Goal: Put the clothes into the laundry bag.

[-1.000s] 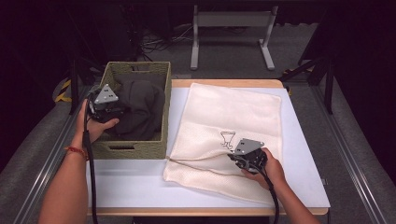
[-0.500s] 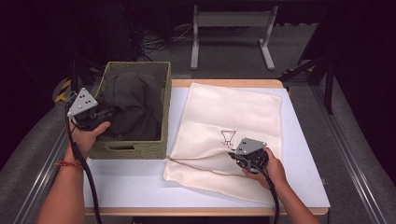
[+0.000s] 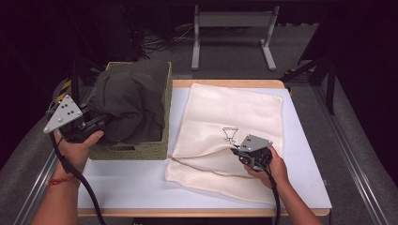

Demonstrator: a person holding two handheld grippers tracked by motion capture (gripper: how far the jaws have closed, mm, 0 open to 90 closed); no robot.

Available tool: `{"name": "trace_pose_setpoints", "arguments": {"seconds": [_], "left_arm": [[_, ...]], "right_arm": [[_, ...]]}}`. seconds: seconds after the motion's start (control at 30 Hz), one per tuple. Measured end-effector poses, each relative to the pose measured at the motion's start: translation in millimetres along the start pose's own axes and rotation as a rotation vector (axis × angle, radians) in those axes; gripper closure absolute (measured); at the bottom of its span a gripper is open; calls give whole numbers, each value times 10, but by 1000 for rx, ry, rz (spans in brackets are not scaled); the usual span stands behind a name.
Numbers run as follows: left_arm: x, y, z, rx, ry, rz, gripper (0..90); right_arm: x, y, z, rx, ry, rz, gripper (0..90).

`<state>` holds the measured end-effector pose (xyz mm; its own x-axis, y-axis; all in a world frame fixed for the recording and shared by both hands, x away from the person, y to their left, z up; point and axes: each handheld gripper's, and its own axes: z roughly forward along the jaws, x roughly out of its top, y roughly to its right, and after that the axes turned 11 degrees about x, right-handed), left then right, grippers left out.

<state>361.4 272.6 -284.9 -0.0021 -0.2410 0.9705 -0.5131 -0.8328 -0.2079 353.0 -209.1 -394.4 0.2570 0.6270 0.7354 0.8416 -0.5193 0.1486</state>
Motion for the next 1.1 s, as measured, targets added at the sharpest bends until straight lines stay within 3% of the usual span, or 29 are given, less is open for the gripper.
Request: {"name": "trace_pose_setpoints", "arguments": {"seconds": [0.2, 0.4, 0.67, 0.8, 0.83, 0.87, 0.9, 1.03, 1.1], "left_arm": [[79, 124, -137, -23, 39, -26, 692], [108, 345, -305, -123, 50, -13, 692], [51, 812, -361, -262, -44, 59, 691], [15, 1041, -312, -362, -85, 87, 691], [15, 1041, -312, -362, -85, 87, 690], [0, 1147, -265, -402, -104, 109, 690], [0, 1147, -265, -402, -104, 109, 689], [-36, 1408, -107, -487, -158, 157, 689], [-57, 1591, 45, -527, -200, 205, 688]], "right_arm": [[40, 26, -43, -18, 25, 7, 866], [75, 67, -80, -34, 44, 19, 867], [126, 107, -102, -53, 53, 39, 869], [131, 125, -104, -65, 55, 50, 869], [131, 126, -108, -73, 61, 56, 870], [137, 134, -110, -77, 64, 57, 871], [137, 134, -110, -77, 64, 57, 871], [190, 159, -95, -75, 63, 61, 872], [202, 164, -71, -70, 53, 65, 872]]}}
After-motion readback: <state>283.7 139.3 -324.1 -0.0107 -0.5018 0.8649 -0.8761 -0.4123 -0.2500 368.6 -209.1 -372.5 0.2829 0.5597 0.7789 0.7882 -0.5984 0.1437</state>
